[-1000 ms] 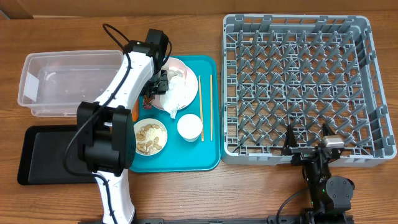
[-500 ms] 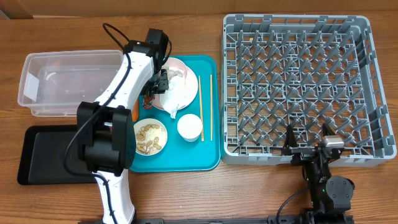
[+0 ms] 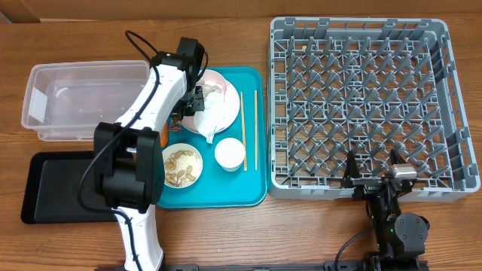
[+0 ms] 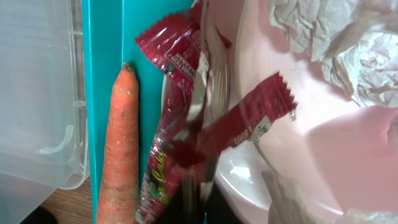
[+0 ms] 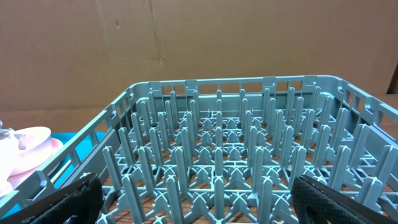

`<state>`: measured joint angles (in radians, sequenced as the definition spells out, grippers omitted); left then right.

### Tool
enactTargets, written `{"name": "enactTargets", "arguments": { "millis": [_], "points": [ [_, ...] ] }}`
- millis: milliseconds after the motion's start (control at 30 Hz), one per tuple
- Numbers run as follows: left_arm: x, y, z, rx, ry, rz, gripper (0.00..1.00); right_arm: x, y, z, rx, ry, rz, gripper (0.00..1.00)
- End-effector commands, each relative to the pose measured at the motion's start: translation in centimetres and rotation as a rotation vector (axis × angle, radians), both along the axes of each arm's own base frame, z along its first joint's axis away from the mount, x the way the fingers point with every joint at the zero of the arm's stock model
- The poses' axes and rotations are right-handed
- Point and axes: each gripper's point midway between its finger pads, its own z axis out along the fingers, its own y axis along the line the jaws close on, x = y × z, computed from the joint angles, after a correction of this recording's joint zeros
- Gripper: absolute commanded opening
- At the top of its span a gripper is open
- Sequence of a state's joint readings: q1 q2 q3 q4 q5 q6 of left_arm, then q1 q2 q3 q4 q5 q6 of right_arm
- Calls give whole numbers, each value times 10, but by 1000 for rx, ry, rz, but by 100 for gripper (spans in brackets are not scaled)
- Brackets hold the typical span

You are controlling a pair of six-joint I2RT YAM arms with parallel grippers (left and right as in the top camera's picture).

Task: Sort waste into correct bins and load items into the dishwasher
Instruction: 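Carry the wrapper left and release it into the clear bin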

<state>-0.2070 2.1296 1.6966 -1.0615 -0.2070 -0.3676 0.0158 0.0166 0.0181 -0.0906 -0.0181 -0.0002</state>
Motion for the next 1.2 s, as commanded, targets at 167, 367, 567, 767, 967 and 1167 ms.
{"name": "enactTargets", "arguments": {
  "millis": [167, 367, 567, 767, 967, 1167],
  "points": [
    [-4, 18, 12, 86, 14, 18, 4, 0, 0, -3, -5, 2, -1, 100],
    [8, 25, 66, 135, -48, 25, 4, 0, 0, -3, -5, 2, -1, 100],
    [26, 21, 124, 107, -164, 33, 4, 0, 0, -3, -5, 2, -1, 100],
    [40, 31, 163, 85, -269, 76, 4, 0, 0, -3, -5, 2, -1, 100],
    [42, 80, 166, 81, -296, 244, 4, 0, 0, -3, -5, 2, -1, 100],
    [29, 160, 161, 77, -290, 469, 4, 0, 0, -3, -5, 2, -1, 100]
  ]
}}
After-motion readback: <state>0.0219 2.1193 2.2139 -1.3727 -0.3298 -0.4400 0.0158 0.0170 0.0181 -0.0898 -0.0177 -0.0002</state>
